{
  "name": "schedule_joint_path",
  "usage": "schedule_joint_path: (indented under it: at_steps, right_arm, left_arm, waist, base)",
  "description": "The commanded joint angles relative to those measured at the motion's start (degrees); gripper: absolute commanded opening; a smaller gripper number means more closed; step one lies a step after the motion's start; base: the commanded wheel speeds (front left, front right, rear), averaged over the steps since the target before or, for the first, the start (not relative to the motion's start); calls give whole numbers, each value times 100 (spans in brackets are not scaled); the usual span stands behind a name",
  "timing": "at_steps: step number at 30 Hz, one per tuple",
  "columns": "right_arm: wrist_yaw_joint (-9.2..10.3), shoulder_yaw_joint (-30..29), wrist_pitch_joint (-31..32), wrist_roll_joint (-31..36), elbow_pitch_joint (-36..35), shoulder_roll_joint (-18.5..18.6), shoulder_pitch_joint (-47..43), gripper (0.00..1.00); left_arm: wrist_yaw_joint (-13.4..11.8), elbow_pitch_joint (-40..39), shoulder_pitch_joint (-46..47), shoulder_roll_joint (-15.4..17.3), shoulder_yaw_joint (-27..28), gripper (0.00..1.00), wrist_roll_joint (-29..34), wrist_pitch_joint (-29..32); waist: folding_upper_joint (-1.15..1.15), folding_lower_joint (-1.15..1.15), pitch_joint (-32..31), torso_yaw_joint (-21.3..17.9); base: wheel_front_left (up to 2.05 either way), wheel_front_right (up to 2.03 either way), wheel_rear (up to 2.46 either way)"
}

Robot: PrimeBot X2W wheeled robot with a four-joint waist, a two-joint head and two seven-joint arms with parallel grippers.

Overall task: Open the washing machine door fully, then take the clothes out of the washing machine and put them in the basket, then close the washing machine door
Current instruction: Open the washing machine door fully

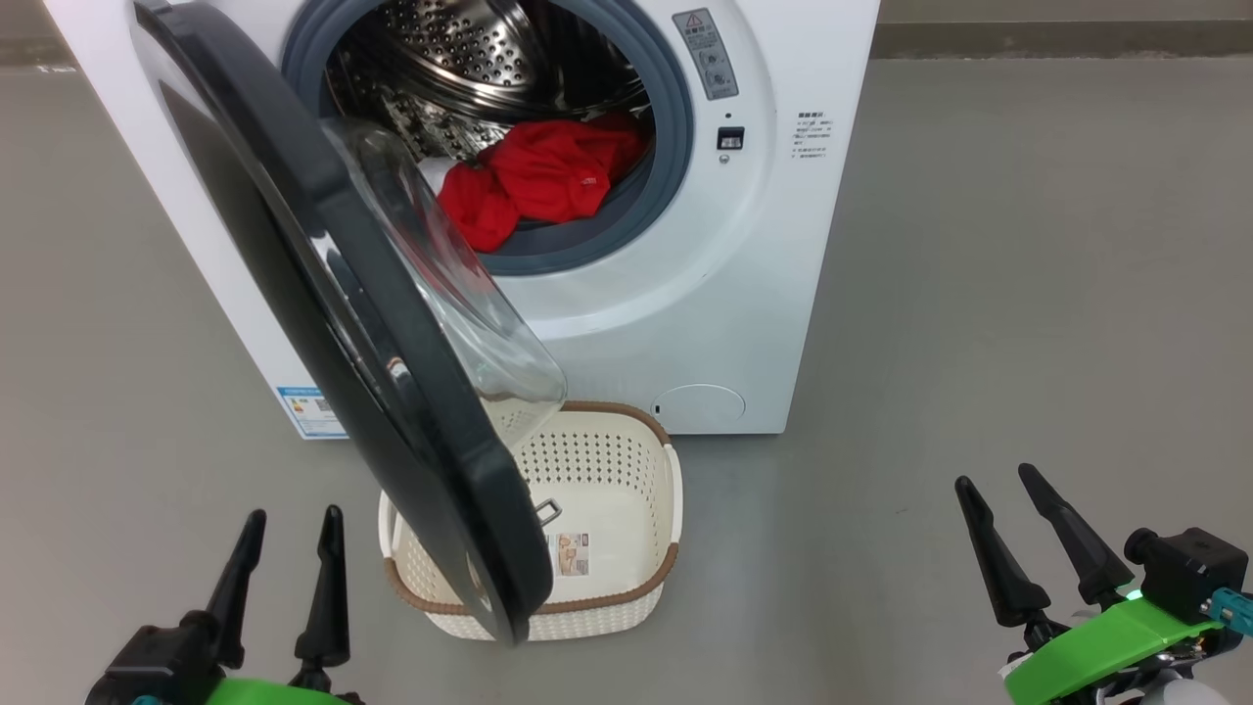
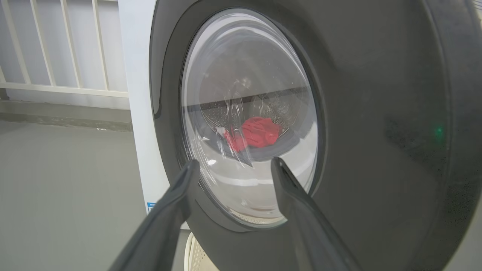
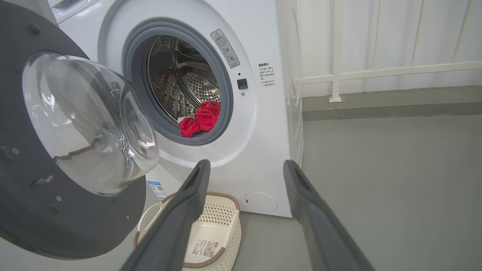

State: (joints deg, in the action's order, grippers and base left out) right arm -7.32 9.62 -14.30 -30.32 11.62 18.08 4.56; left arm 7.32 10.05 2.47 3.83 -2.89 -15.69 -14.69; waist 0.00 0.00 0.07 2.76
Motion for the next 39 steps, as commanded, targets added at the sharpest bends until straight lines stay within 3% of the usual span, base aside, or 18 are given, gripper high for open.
schedule_joint_path:
  at_steps: [1,13,15,19,20,27,33,39]
  right_arm:
    - [-17,73,-70,75,-130,75,-24,100]
    - [-17,65,-70,83,-131,67,-36,100]
    - [-17,64,-70,77,-129,68,-34,100]
    - [-17,66,-70,72,-122,71,-35,100]
    - [-17,67,-70,72,-120,72,-35,100]
    - [-17,53,-70,79,-101,69,-45,100]
    - [-17,65,-70,75,-101,61,-57,100]
    - [-17,107,-70,63,-86,50,-53,100]
  left_arm:
    - [17,-165,119,89,201,100,47,-31]
    - [17,-177,105,80,206,100,37,-31]
    - [17,-178,106,79,205,78,35,-31]
    - [17,-187,111,81,196,5,29,-31]
    - [17,-192,114,83,192,0,26,-31]
    - [17,-545,173,104,219,0,50,-31]
    - [17,-1388,285,82,263,0,171,-31]
    - [17,-2228,268,55,-201,0,231,-31]
  waist:
    - [0,0,0,3]
    - [0,0,10,7]
    - [0,0,10,8]
    - [0,0,5,11]
    - [0,0,3,12]
    - [0,0,-14,29]
    - [0,0,-25,55]
    - [0,0,-35,68]
  base:
    - [0,0,0]
    - [0,0,0]
    - [0,0,0]
    - [0,0,0]
    - [0,0,0]
    - [0,0,0]
    - [0,0,0]
    - [0,0,0]
